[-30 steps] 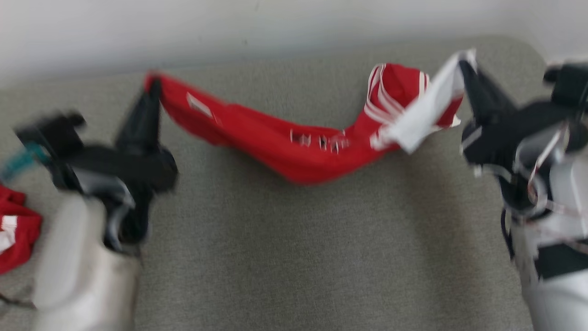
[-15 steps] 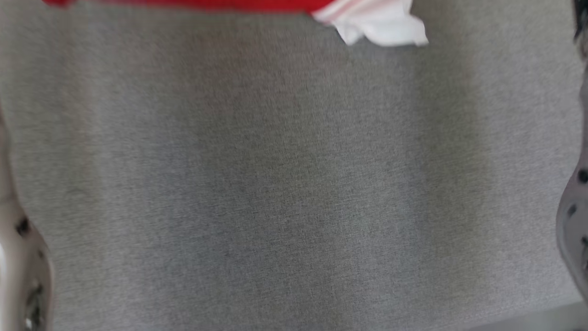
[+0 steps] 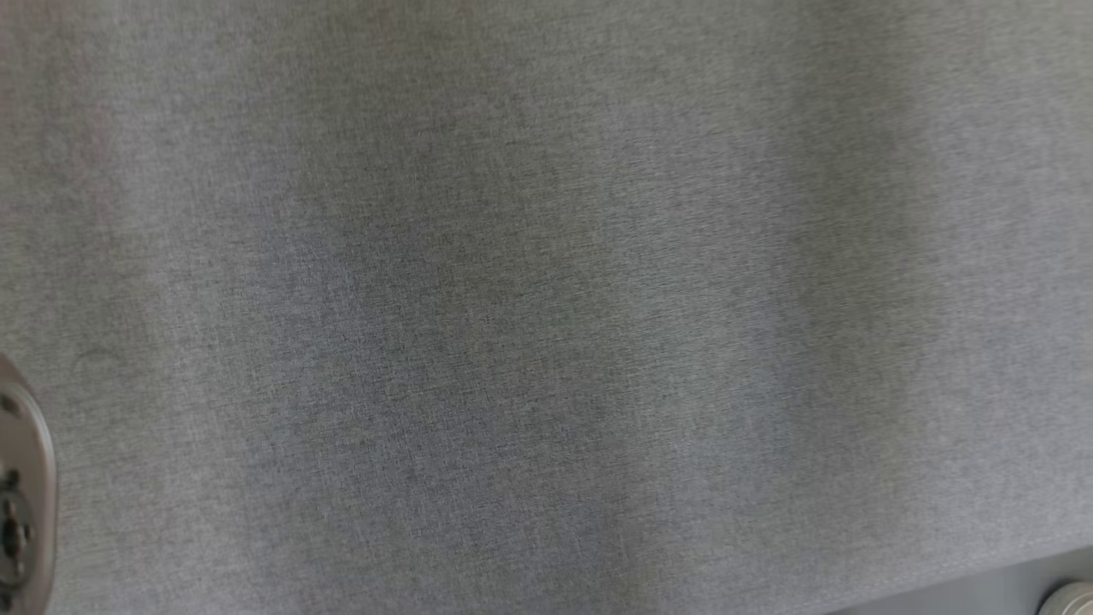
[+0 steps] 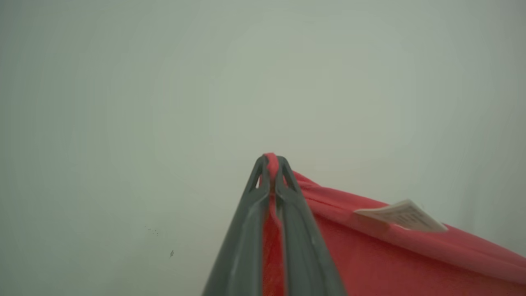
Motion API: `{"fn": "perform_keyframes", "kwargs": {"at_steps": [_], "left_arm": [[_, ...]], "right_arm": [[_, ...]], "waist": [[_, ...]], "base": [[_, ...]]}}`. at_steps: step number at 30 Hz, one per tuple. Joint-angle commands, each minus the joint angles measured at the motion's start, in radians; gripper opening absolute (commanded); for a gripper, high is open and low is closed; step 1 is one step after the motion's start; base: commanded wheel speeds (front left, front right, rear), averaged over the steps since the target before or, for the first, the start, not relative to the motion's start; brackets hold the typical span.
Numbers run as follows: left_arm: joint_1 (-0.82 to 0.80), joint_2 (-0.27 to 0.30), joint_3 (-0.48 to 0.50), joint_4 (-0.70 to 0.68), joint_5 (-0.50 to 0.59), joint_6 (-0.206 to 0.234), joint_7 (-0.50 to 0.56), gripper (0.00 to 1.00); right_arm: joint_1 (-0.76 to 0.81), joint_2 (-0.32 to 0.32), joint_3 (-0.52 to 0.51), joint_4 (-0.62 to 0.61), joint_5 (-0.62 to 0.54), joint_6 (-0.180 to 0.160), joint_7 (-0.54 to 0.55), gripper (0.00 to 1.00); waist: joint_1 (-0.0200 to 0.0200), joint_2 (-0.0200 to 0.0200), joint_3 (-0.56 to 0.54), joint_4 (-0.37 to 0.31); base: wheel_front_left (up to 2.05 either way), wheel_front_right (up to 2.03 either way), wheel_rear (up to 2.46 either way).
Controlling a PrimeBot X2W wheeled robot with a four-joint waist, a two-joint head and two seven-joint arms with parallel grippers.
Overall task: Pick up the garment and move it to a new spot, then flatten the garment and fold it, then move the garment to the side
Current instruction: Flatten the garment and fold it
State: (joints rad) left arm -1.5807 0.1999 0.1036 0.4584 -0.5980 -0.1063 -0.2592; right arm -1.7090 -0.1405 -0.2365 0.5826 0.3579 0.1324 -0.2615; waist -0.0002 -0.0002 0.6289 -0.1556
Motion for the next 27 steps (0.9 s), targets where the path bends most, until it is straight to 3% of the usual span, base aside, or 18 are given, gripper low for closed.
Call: {"fn": "perform_keyframes", "kwargs": {"at_steps": [1, 11, 16, 20, 22, 27], "left_arm": [[0.056, 0.010, 0.015, 0.018, 0.007, -0.002, -0.007, 0.00], [0.299, -0.038, -0.006, -0.011, -0.013, -0.025, -0.007, 0.00], [0.494, -0.057, -0.068, -0.118, -0.117, -0.022, -0.005, 0.00], [0.681, -0.102, -0.071, -0.194, -0.226, -0.022, -0.005, 0.00], [0.785, -0.112, -0.104, -0.220, -0.226, -0.022, -0.005, 0.00], [1.039, -0.123, -0.146, -0.238, -0.225, -0.022, -0.005, 0.00]], "right_arm": [[0.051, -0.007, 0.014, 0.004, -0.026, -0.003, -0.004, 0.00], [0.246, -0.062, 0.198, -0.008, 0.054, -0.003, -0.004, 0.00], [0.453, -0.138, 0.271, -0.088, 0.127, -0.003, 0.008, 0.00], [0.699, -0.177, 0.235, -0.182, 0.179, -0.003, 0.078, 0.00], [0.842, -0.171, 0.189, -0.232, 0.181, -0.003, 0.131, 0.00], [1.173, -0.086, 0.026, -0.380, 0.120, -0.003, 0.246, 0.00]], "waist": [[0.0002, 0.0002, 0.031, 0.010], [0.0002, 0.0002, 0.031, 0.045], [0.0002, 0.0002, -0.037, 0.076], [0.0002, 0.0002, -0.120, 0.113], [0.0002, 0.0002, -0.168, 0.125], [0.0002, 0.0002, -0.269, 0.137]], "base": [[0.00, 0.00, 0.00], [0.00, 0.00, 0.00], [0.00, 0.00, 0.00], [0.00, 0.00, 0.00], [0.00, 0.00, 0.00], [0.00, 0.00, 0.00]]}}
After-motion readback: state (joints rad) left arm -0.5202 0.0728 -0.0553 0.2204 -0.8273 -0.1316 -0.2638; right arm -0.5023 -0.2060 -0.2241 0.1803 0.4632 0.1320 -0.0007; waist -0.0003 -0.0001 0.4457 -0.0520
